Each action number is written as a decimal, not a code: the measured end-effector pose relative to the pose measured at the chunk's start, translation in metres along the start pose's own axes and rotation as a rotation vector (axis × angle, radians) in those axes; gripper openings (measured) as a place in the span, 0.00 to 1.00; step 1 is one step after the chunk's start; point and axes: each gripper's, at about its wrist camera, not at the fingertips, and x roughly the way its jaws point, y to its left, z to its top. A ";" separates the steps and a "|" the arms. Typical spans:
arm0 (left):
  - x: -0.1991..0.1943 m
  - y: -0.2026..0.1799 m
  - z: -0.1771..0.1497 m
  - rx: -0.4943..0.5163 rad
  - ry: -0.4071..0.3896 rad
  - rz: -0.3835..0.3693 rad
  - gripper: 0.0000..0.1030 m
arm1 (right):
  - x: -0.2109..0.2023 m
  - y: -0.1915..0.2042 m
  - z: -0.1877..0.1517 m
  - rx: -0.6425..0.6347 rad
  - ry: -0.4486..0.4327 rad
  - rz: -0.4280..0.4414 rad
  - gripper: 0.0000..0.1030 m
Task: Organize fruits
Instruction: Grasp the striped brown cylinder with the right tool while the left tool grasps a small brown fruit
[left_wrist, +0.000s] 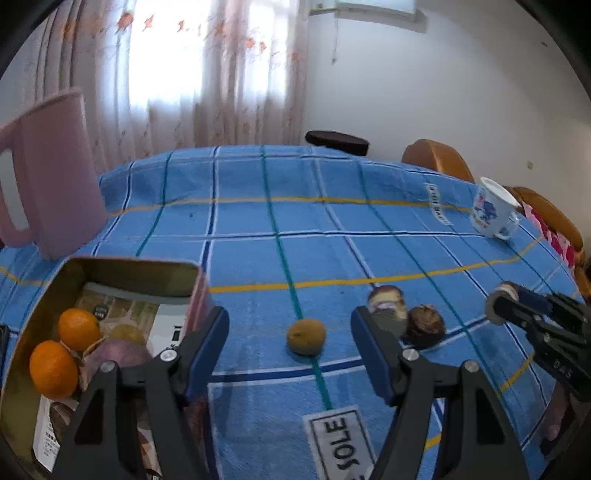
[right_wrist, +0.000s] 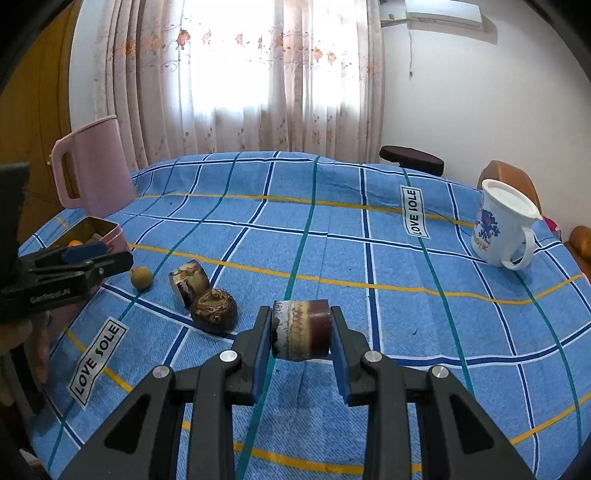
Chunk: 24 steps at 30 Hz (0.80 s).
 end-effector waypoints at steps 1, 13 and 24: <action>-0.001 -0.007 -0.001 0.027 0.001 -0.007 0.68 | 0.000 0.000 0.000 -0.002 0.001 -0.001 0.30; 0.040 -0.011 0.001 0.024 0.182 -0.051 0.39 | -0.001 0.001 -0.001 -0.003 -0.006 0.002 0.30; 0.019 -0.012 -0.002 0.016 0.111 -0.110 0.27 | -0.012 0.002 -0.002 -0.010 -0.060 0.021 0.30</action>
